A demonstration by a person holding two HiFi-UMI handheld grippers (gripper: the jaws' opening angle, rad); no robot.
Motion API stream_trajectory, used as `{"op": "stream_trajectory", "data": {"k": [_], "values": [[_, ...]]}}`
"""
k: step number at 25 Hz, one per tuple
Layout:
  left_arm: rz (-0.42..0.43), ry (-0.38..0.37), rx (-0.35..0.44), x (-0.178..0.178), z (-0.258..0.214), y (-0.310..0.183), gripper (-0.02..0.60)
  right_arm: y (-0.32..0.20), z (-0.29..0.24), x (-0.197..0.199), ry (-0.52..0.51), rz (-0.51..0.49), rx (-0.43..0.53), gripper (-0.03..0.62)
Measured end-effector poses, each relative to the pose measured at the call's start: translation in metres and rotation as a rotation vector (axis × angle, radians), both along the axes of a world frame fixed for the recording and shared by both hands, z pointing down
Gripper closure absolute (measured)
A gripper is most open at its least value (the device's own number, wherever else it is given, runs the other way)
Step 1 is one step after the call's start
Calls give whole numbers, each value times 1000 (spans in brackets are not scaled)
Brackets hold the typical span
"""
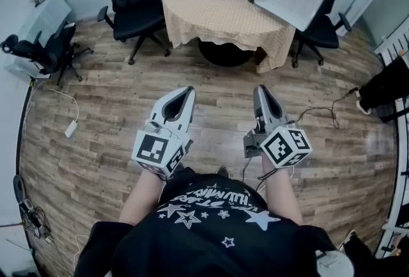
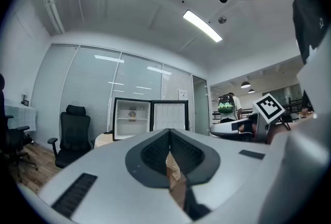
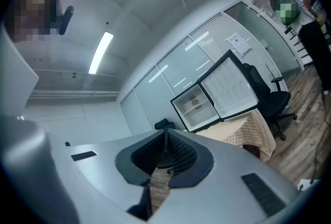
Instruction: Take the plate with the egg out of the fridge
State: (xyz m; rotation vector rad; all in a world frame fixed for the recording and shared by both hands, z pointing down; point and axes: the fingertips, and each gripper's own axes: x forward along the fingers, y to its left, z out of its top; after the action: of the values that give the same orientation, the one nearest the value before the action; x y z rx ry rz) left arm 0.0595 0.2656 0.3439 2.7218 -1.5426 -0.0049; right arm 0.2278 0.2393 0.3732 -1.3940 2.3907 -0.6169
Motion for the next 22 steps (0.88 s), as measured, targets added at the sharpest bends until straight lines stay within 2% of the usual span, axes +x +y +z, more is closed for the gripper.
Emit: {"op": "stream_trajectory", "data": {"k": [10,14,19,22], "values": [[56,-38,-11,-44,10,-11,574,-1,7,-47,33,46,1,557],[54,-50,-46,-74,25,-15,575,1,15,-60,73,97,-13,557],[86,-122,-32,-117,32,-8,575,7,6,-93,137,141,58,556],[111,-114,-71,-143,45,-4,575,12,11,-112,196,170,64,556]]}}
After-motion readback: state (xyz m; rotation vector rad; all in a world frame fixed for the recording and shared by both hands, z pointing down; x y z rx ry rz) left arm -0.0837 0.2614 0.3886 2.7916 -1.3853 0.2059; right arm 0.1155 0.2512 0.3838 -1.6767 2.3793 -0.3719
